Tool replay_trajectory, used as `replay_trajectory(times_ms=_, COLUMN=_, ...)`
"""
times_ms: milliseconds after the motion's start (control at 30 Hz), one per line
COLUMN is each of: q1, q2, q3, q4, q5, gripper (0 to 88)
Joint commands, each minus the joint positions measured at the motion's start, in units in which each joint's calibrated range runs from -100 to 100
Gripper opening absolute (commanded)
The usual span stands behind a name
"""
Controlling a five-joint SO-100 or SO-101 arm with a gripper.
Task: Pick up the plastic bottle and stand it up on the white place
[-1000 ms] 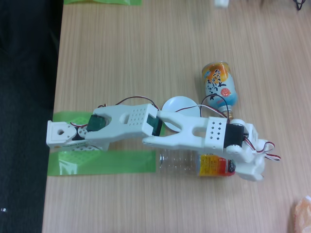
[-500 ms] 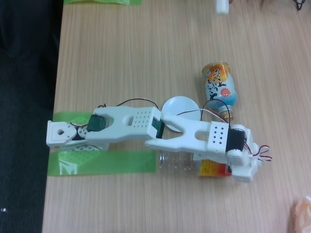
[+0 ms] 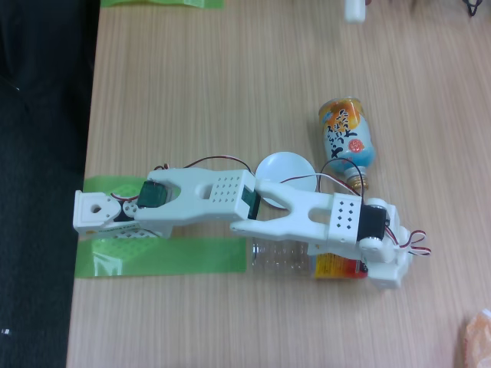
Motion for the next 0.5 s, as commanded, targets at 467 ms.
replay_trajectory(times_ms=467, q1=-0.2, q2=-0.7, q3=-1.6, q4=-2.2, q5=-0.3, gripper=24.8)
